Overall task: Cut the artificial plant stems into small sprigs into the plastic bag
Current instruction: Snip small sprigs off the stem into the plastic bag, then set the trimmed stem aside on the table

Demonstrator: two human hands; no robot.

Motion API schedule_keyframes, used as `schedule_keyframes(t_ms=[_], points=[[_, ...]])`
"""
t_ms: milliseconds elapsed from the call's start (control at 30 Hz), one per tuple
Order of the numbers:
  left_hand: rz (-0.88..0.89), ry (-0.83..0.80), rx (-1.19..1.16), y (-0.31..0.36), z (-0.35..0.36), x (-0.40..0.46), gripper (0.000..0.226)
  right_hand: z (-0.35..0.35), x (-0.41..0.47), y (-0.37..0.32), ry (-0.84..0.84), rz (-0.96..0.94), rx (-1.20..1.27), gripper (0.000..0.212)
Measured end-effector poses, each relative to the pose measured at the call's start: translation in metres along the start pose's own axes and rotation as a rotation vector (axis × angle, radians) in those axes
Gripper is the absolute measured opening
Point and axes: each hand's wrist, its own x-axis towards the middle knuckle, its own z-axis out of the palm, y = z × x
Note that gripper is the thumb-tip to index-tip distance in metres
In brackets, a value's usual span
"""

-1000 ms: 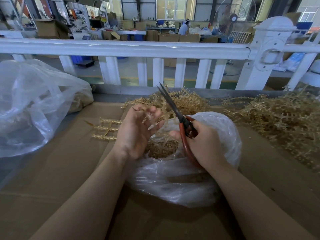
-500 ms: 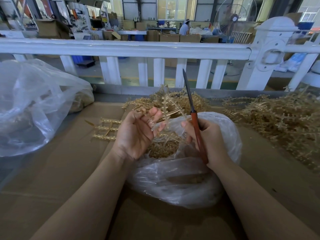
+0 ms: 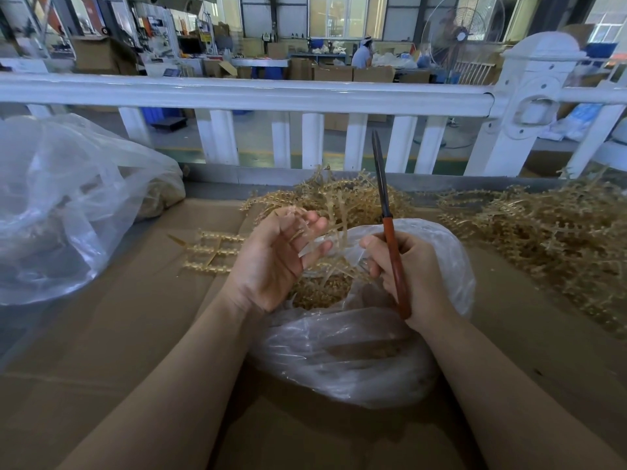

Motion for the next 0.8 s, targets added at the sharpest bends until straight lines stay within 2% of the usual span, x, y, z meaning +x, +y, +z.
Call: schedule_keyframes(t_ms=[233,400,633,800], points=[[0.005,-0.036,-0.092,0.0019,-0.0021,0.0009,0.012,-0.0013,-0.0018,0.0018,0.01,-0.061,-0.023,0.023],[-0.031,-0.001,-0.153,0.0033,-0.0064,0.0022,0.034,-0.0029,0.0005,0.004,0.028,-0.08,-0.003,0.02],[-0.017,0.029,-0.13,0.0034,-0.0037,0.0016,0.028,-0.0031,-0.0021,-0.0005,-0.124,-0.038,0.098,0.025],[-0.016,0.052,-0.105,0.0025,-0.0022,0.0009,0.029,-0.0029,-0.0042,-0.0012,-0.165,-0.055,0.086,0.024]])
